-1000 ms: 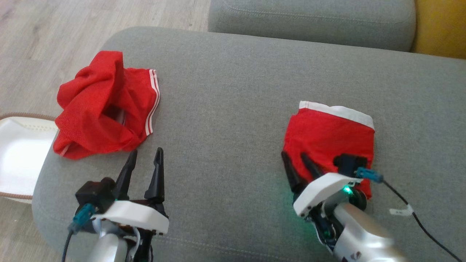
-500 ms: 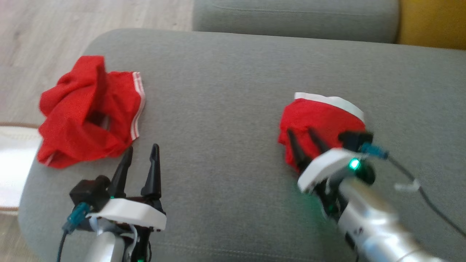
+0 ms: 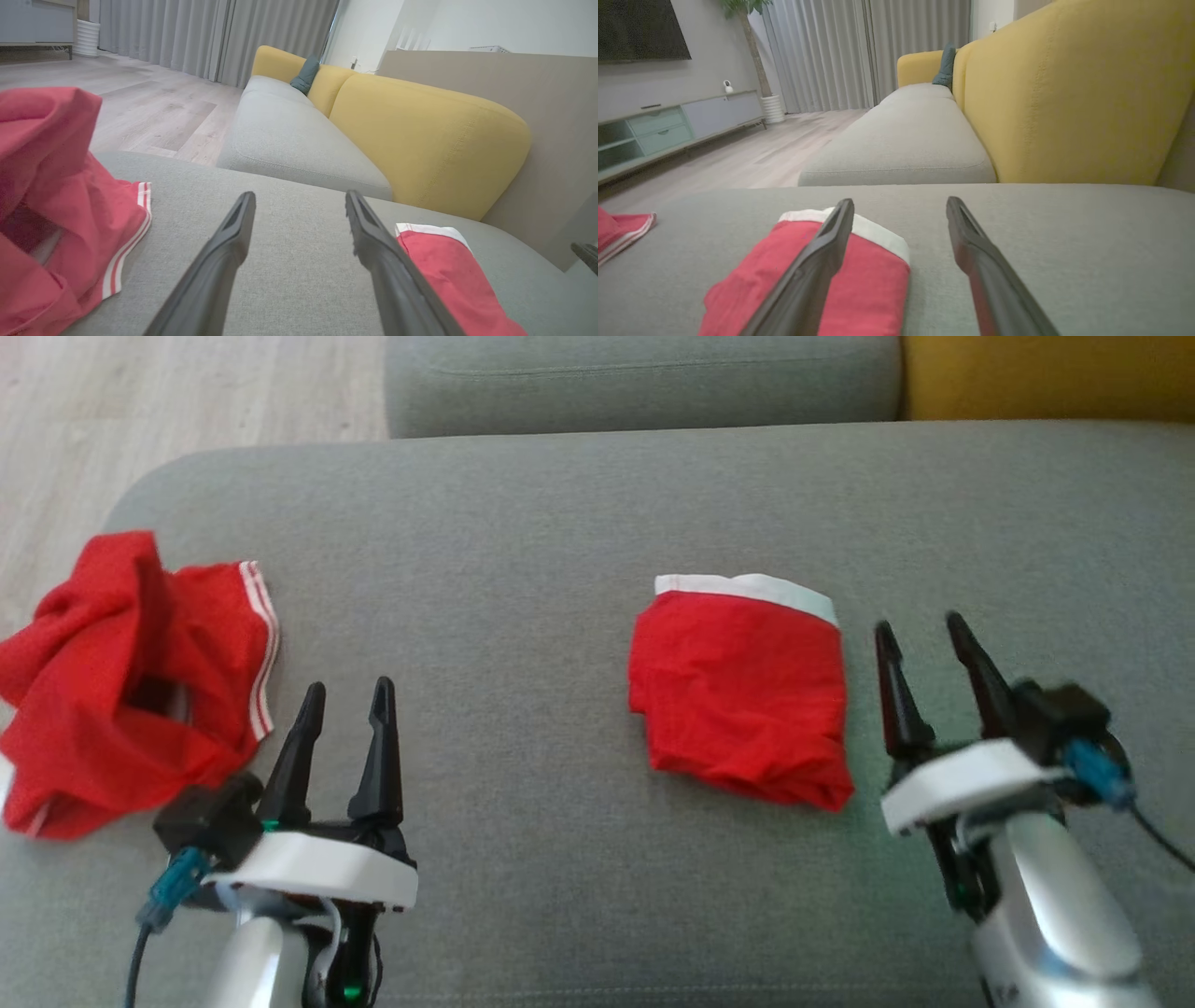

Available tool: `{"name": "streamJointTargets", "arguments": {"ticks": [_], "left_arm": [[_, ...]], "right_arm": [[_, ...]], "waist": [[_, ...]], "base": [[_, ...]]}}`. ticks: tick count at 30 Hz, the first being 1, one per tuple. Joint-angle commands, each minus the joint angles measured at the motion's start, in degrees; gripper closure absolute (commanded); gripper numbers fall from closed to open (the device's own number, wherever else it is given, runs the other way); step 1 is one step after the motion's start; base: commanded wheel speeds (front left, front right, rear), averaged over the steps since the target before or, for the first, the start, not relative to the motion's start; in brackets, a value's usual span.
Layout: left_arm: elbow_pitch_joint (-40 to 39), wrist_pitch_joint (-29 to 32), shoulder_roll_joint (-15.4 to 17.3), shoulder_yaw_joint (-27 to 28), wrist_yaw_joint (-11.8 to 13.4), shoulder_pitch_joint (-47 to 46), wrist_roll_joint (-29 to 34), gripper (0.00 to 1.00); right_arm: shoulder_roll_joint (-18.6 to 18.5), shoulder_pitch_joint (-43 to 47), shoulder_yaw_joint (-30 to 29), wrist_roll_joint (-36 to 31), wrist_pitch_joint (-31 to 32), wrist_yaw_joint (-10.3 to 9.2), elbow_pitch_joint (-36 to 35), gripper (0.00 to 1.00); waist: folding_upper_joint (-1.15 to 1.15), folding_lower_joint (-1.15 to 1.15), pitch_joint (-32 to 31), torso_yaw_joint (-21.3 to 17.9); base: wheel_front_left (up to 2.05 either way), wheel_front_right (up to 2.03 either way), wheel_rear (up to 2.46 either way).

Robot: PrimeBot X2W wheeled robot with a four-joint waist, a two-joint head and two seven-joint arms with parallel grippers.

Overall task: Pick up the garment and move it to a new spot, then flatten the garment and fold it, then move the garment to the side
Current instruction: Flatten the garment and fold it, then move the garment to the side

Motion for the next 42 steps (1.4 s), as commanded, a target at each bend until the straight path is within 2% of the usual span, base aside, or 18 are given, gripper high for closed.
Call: {"name": "streamJointTargets", "arguments": {"ticks": [1, 4, 8, 19, 24, 29, 35, 42], "left_arm": [[-2.23, -0.70, 0.40, 1.58, 0.09, -3.12, 0.28, 0.00], [-3.01, -0.70, 0.40, 1.47, 0.15, -3.01, 1.16, 0.00], [-4.15, -0.70, 0.40, 1.45, -0.08, -2.04, 2.73, 0.00], [-5.27, -0.70, 0.40, 0.91, -0.23, -1.76, 2.32, 0.00], [-4.83, -0.70, 0.40, 0.22, -0.62, -2.41, 2.13, 0.00], [-4.08, -0.70, 0.40, -0.48, -1.21, -3.21, 2.40, 0.00], [-3.46, -0.70, 0.40, -0.58, -1.78, -4.40, 2.84, 0.00], [-3.48, -0.70, 0.40, -0.52, -2.12, -5.26, 3.01, 0.00]], "right_arm": [[1.14, -0.85, 0.39, -1.77, -0.61, 0.37, -3.24, 0.00], [2.00, 2.97, -2.52, -6.36, -0.62, 0.37, -7.89, 0.00], [2.59, 6.93, -4.85, -7.65, -0.62, 0.37, -11.30, 0.00], [2.66, 8.47, -4.81, -4.81, 0.10, 0.37, -12.29, 0.00], [2.67, 6.97, -4.43, -0.81, 3.15, 0.37, -8.93, 0.00], [2.67, 3.68, -3.29, 5.18, 6.24, 0.37, -2.31, 0.00], [2.67, -1.45, -1.53, 11.45, 6.49, 0.37, 6.69, 0.00], [2.67, -6.93, 2.08, 14.03, 4.62, 0.37, 16.62, 0.00]], "waist": [[0.00, 0.00, 0.03, -0.47], [0.00, 0.00, 0.05, -0.99], [0.00, 0.00, 0.19, -1.43], [0.00, 0.00, 1.48, -0.79], [0.00, 0.00, 3.36, 0.45], [0.00, 0.00, 5.43, 2.13], [0.00, 0.00, 7.25, 3.88], [0.00, 0.00, 8.73, 4.86]], "base": [[0.00, 0.00, 0.00], [0.00, 0.00, 0.00], [0.00, 0.00, 0.00], [0.00, 0.00, 0.00], [0.00, 0.00, 0.00], [0.00, 0.00, 0.00], [0.00, 0.00, 0.00], [0.00, 0.00, 0.00]]}}
